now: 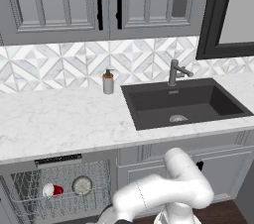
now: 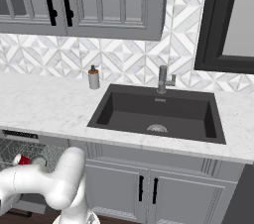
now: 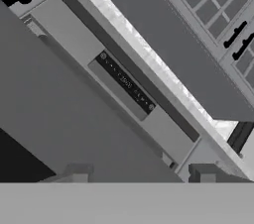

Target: Pick up the cup and bowl from the counter, place them in the dishwasher, and close the dishwasher door.

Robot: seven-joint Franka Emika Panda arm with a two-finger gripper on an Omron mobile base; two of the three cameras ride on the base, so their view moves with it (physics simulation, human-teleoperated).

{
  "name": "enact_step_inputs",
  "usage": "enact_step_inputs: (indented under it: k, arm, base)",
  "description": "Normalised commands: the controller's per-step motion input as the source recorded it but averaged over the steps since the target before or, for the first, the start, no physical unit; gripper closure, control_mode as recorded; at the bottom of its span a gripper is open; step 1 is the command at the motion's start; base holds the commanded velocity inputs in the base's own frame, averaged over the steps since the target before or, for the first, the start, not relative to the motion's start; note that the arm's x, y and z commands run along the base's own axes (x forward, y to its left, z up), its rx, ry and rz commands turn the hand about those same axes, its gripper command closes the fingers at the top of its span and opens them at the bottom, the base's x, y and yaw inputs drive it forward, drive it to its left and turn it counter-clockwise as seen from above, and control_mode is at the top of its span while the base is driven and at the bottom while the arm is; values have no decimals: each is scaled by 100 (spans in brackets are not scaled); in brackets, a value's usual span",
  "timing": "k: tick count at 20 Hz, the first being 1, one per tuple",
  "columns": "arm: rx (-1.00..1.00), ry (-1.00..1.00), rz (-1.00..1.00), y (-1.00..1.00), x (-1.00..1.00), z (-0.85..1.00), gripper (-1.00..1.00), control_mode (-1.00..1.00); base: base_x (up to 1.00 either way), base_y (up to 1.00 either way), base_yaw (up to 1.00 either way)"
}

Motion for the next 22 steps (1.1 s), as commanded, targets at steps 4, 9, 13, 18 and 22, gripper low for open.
enact_step_inputs:
  k: [4, 9, 13, 18, 22]
  arm:
    - [0, 13, 24, 35, -8, -42, -100, -100]
    - [-2, 3, 17, 0, 2, -86, -100, -100]
    - [-6, 0, 1, -35, 14, -54, -100, -100]
    - [-7, 0, -1, -42, 48, -18, -100, -100]
    - [-6, -3, -5, -34, 56, 0, -100, -100]
  base:
    - [0, 0, 0]
    - [0, 0, 0]
    - [0, 0, 0]
    - [0, 0, 0]
    - [0, 0, 0]
